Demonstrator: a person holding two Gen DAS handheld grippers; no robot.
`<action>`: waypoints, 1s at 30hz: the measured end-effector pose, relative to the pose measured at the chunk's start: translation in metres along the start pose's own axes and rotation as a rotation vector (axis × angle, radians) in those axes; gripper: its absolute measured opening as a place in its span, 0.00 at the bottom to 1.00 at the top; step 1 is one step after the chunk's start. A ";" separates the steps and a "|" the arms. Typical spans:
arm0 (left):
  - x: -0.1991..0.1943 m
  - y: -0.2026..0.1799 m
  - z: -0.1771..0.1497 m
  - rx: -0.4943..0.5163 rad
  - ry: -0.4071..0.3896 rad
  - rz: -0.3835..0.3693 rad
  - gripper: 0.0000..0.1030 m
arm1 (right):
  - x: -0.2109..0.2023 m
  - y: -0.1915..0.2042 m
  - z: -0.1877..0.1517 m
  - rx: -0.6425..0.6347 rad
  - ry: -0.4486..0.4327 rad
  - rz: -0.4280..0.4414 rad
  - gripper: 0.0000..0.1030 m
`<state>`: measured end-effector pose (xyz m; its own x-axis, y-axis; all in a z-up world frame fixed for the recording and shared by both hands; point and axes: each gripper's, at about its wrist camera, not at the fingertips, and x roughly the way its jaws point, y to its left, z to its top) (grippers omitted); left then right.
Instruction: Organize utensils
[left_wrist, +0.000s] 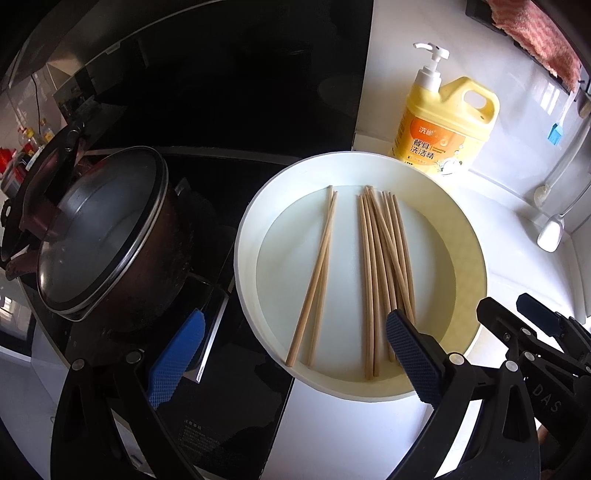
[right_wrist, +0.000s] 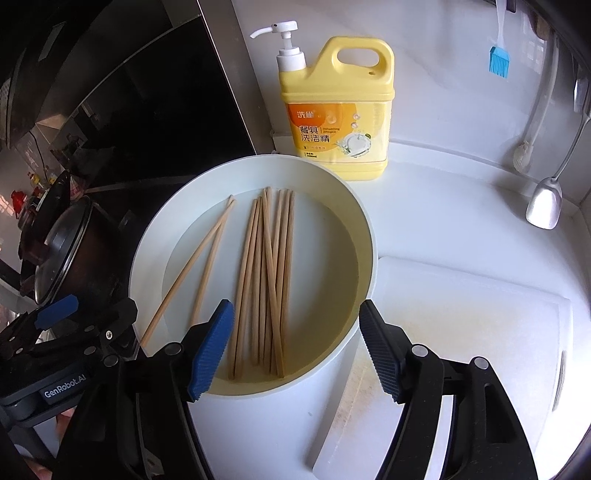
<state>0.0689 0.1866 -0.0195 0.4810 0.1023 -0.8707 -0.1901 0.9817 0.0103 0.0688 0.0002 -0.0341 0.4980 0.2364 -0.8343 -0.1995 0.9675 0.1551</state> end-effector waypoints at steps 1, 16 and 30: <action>0.001 0.000 0.001 -0.001 0.001 0.001 0.94 | 0.000 0.000 0.000 0.002 0.001 -0.003 0.65; 0.000 0.004 0.000 -0.006 -0.001 0.008 0.94 | -0.002 0.000 0.001 -0.001 0.004 -0.026 0.66; 0.002 0.007 0.000 -0.007 0.012 0.027 0.94 | -0.003 0.002 0.000 -0.005 0.005 -0.037 0.66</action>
<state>0.0687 0.1932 -0.0214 0.4655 0.1273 -0.8759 -0.2090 0.9774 0.0309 0.0674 0.0012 -0.0315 0.5007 0.1999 -0.8422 -0.1850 0.9752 0.1215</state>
